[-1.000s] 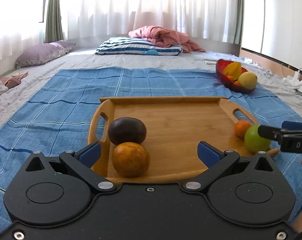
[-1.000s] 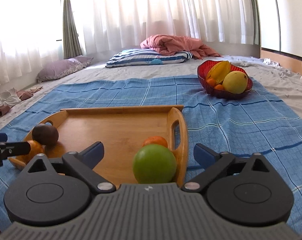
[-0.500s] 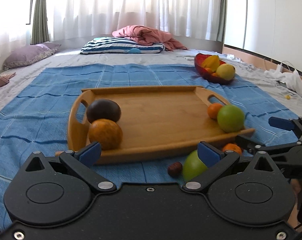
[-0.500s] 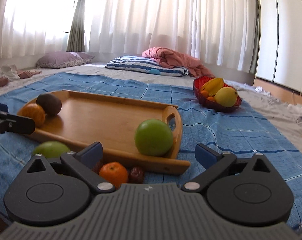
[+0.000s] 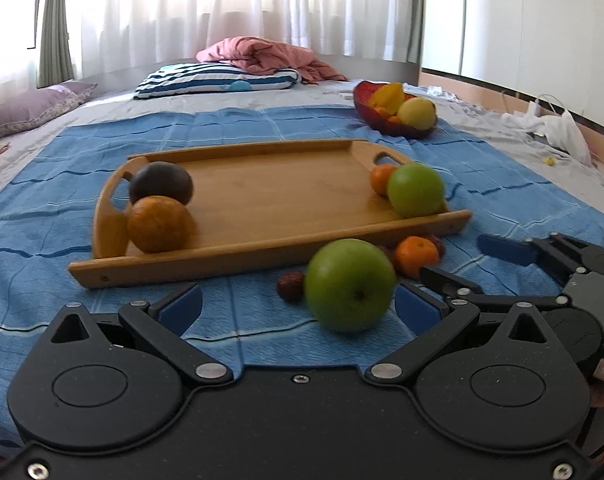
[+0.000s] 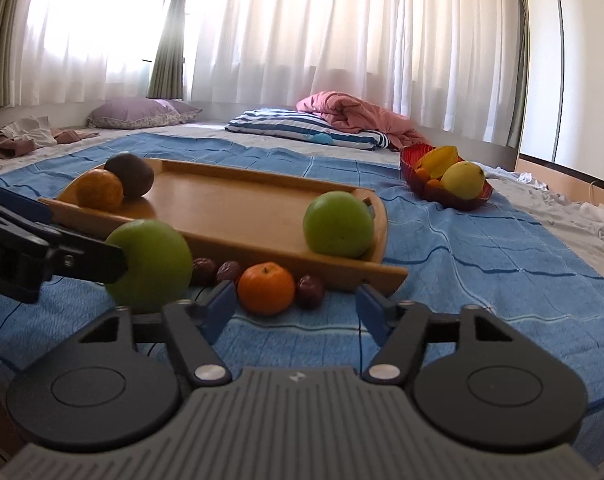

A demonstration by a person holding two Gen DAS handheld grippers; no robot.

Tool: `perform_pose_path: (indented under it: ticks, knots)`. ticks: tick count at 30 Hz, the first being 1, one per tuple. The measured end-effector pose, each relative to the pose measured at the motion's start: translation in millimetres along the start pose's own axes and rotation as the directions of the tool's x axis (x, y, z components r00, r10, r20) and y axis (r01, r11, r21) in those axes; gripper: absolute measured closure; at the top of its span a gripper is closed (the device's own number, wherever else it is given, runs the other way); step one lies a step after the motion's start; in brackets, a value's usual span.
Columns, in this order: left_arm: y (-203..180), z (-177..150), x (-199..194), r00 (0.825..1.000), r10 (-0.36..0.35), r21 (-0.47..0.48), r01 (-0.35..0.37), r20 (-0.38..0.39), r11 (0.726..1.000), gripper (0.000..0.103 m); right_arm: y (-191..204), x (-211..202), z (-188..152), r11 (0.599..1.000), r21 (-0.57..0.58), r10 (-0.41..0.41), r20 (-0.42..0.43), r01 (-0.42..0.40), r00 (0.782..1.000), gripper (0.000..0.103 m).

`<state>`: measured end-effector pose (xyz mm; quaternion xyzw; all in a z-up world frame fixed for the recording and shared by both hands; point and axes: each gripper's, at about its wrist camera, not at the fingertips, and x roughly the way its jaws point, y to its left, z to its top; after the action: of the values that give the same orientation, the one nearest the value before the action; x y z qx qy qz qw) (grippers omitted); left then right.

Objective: Organize fruits
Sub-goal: 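Grasp the green apple on the blanket with the left gripper while the right gripper withdraws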

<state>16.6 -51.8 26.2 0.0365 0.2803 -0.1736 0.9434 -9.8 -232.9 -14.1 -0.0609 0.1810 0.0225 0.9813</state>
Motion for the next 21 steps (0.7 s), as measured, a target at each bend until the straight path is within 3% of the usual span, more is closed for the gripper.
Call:
perform_pose_path:
  ticks: [1,3,5,8,10,17,21]
  knots:
    - [-2.1,-0.1,0.3,1.0,-0.011,-0.003,0.011,-0.003,1.0,0.002,0.6,-0.5,-1.0,1.0,0.002,0.0,-0.001,0.0,1.0,0.034]
    - [-6.1,0.0,1.8,1.0,-0.028,-0.014,0.028,-0.014,1.0,0.013,0.0,-1.1,-2.0,1.0,0.013,0.003,0.002,-0.003,1.0,0.038]
    - [-8.9,0.6,4.9,0.999,-0.032,-0.028,0.031,-0.031,0.999,0.038,-1.1,-2.2,-3.6,1.0,0.028,0.003,0.009,-0.003,1.0,0.042]
    - [-10.5,1.4,9.6,0.997,-0.061,-0.055,0.057,-0.058,0.997,0.051,-2.9,-4.2,-7.1,0.999,0.049,-0.009,0.01,0.009,1.0,0.05]
    - [-13.1,2.4,13.4,0.995,-0.073,-0.068,0.068,-0.068,0.995,0.054,-4.9,-5.5,-9.4,0.998,0.056,-0.013,0.004,0.013,1.0,0.055]
    - [-22.3,6.1,24.7,0.998,-0.035,-0.082,0.031,-0.048,0.996,0.049,-7.6,-12.7,-10.7,0.999,0.045,-0.019,0.01,0.019,1.0,0.058]
    - [-28.8,5.9,41.9,0.994,-0.005,-0.05,-0.001,-0.105,0.999,0.049,-4.6,-14.5,-12.7,0.999,0.028,-0.024,0.009,0.024,1.0,0.058]
